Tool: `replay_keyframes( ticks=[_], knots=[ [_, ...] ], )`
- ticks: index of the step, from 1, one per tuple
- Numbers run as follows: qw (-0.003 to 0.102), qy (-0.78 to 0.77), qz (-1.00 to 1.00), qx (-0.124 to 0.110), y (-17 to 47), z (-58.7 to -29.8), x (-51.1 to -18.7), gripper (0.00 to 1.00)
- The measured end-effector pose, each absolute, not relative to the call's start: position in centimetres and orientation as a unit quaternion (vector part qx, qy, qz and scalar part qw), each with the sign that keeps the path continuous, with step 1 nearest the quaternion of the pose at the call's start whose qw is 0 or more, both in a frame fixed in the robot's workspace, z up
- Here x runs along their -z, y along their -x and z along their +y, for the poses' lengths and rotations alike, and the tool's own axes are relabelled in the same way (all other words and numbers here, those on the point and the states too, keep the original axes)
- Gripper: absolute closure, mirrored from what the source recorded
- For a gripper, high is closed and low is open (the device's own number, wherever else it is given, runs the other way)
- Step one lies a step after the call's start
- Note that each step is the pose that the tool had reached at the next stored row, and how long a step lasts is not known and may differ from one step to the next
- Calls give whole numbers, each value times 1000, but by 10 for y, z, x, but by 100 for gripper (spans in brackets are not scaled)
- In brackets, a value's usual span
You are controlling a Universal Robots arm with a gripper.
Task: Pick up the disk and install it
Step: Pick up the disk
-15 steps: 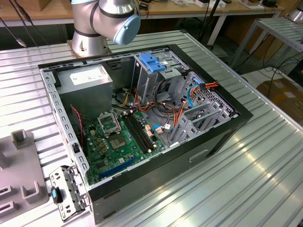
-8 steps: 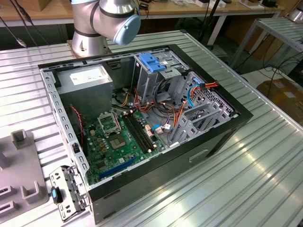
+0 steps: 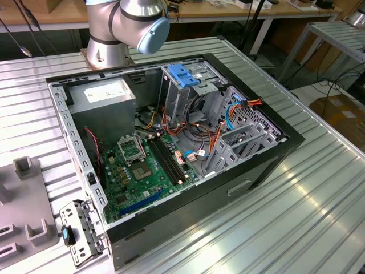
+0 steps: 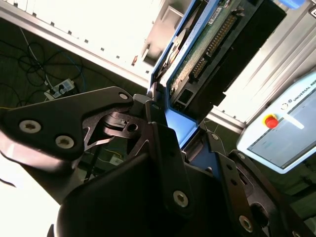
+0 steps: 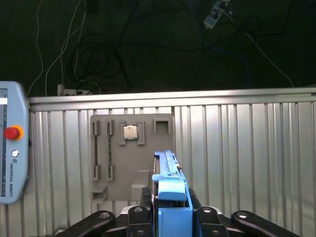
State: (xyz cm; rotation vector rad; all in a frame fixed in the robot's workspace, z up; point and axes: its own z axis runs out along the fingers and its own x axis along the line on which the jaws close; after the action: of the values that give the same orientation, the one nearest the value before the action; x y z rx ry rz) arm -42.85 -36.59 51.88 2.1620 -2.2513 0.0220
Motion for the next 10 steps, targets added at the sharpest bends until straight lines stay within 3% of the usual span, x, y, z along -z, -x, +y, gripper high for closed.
replay_keyframes(
  ticks=[10],
  knots=[
    [10,-693,-721,-7,423,-366,-519,63]
  ],
)
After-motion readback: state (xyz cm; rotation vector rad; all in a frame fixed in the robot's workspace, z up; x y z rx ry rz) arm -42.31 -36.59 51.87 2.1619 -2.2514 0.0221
